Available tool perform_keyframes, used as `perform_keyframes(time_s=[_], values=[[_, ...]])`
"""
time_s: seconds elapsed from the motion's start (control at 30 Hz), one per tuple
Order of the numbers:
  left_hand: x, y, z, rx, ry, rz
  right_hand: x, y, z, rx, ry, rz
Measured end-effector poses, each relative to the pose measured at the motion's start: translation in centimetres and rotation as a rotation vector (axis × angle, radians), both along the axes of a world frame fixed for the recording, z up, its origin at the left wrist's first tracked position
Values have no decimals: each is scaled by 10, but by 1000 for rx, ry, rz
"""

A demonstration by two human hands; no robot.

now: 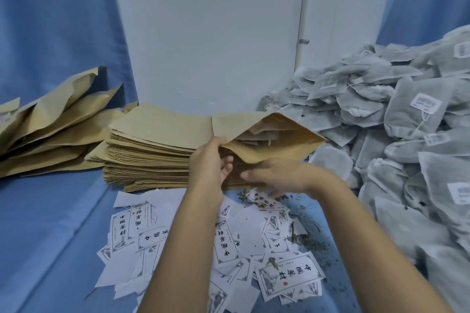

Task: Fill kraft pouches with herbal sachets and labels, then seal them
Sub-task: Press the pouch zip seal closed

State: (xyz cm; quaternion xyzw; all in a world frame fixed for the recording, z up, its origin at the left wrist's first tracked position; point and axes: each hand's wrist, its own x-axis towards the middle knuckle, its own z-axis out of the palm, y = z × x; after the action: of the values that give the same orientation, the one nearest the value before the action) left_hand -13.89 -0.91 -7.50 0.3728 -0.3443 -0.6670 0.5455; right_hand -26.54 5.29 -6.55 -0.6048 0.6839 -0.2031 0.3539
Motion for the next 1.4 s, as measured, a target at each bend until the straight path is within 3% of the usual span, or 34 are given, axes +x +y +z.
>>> perform_keyframes(time_s=[0.2,0.37,0.53,0.63,0.7,0.87,1.0,1.4], values=[[1,2,1,17,-4,-94,-1,-12,-2,-273,-769,-295],[0,3,-1,11,-37,-221,6,-19,-10,-323,-975,-419],[0,-1,-5,17,-41,-204,10,-20,-16,-169,-1063,-293],[0,-2,-8,-32,-133,-251,16,-20,-19,-170,-941,-236],[-2,-1,-9,-52,-176,-296,24,-23,-24,-213,-936,-270],[-6,2,-11,-37,-206,-361,35,-32,-35,-316,-1160,-486],[-7,1,-13,-43,-218,-380,37,-33,-37,-386,-1096,-547],[-5,3,-13,-45,-221,-424,33,-29,-35,-348,-1072,-510]])
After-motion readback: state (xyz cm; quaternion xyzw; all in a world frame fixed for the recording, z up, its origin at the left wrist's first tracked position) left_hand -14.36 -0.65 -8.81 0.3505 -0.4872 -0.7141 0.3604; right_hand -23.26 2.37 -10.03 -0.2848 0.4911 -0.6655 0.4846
